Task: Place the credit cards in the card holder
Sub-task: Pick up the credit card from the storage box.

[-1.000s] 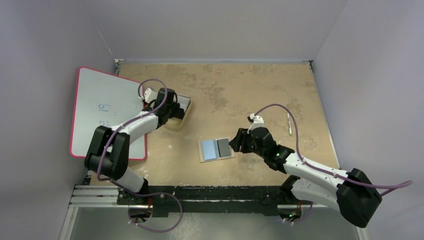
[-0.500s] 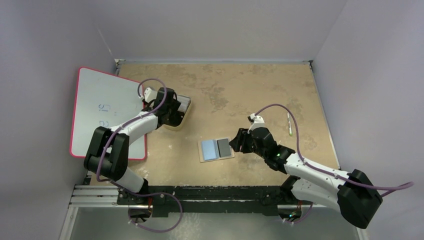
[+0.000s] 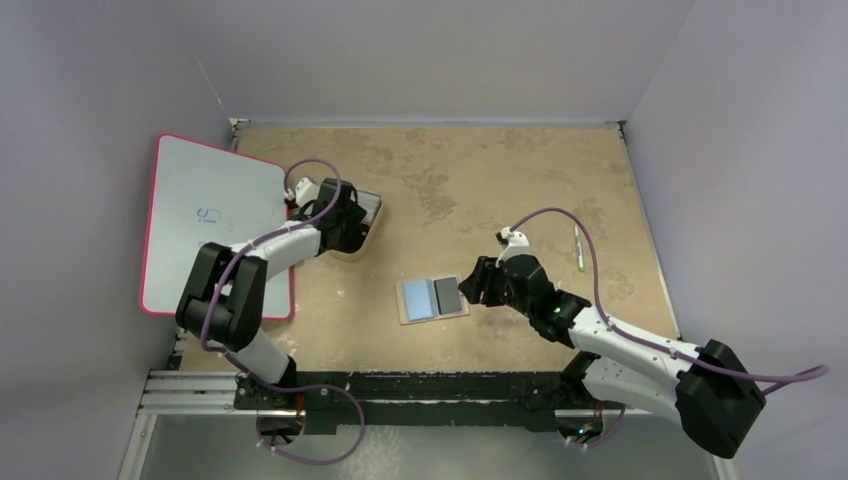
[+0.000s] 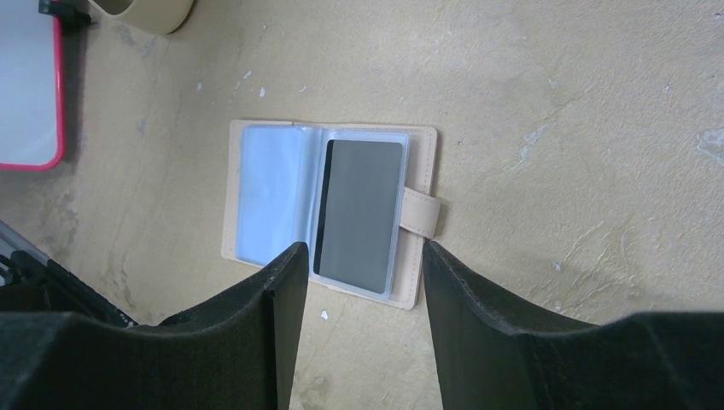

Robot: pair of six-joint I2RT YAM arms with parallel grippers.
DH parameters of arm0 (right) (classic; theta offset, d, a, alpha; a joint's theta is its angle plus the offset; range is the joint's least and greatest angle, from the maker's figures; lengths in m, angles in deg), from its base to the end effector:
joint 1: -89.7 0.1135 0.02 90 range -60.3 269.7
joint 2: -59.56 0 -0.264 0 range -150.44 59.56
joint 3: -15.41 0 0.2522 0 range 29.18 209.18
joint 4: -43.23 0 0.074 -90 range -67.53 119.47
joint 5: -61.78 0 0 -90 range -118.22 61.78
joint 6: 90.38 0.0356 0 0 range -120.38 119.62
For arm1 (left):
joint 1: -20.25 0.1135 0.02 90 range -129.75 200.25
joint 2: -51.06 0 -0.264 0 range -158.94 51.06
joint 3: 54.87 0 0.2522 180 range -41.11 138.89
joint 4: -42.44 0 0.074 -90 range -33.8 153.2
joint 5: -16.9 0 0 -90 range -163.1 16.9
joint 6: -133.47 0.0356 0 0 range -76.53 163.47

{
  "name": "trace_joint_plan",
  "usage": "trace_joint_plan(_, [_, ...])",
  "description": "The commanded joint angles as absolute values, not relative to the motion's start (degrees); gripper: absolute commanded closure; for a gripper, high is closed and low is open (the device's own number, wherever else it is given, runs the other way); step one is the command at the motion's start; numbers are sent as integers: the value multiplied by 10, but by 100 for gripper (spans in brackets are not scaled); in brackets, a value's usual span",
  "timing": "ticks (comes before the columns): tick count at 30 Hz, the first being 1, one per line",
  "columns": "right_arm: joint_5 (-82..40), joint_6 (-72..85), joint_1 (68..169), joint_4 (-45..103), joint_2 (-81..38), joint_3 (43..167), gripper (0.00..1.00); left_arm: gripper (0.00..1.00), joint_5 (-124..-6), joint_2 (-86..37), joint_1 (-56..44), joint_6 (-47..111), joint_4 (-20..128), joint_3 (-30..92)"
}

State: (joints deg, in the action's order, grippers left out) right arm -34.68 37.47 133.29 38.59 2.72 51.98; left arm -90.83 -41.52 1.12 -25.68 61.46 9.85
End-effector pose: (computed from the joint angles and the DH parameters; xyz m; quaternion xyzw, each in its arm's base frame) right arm 0.1559 0.1428 0.2011 -0.0119 0.8421 0.3144 0.4381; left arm 0.3140 -0.0974 0.1806 -0.4398 0.8088 -0.1500 0.3604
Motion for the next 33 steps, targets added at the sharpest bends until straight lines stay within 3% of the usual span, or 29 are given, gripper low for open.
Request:
trace_joint_plan(1, [-352,368,1334,384,41,538,45,48,-915,-421,13,-238,589,119])
trace_joint_plan(17, [-349,372,1334,388,37,537,45,65,-911,-407,13,-268,524,86])
trace_joint_plan(33, [-352,374,1334,414,16,536,45,66,-905,-385,13,-279,526,87])
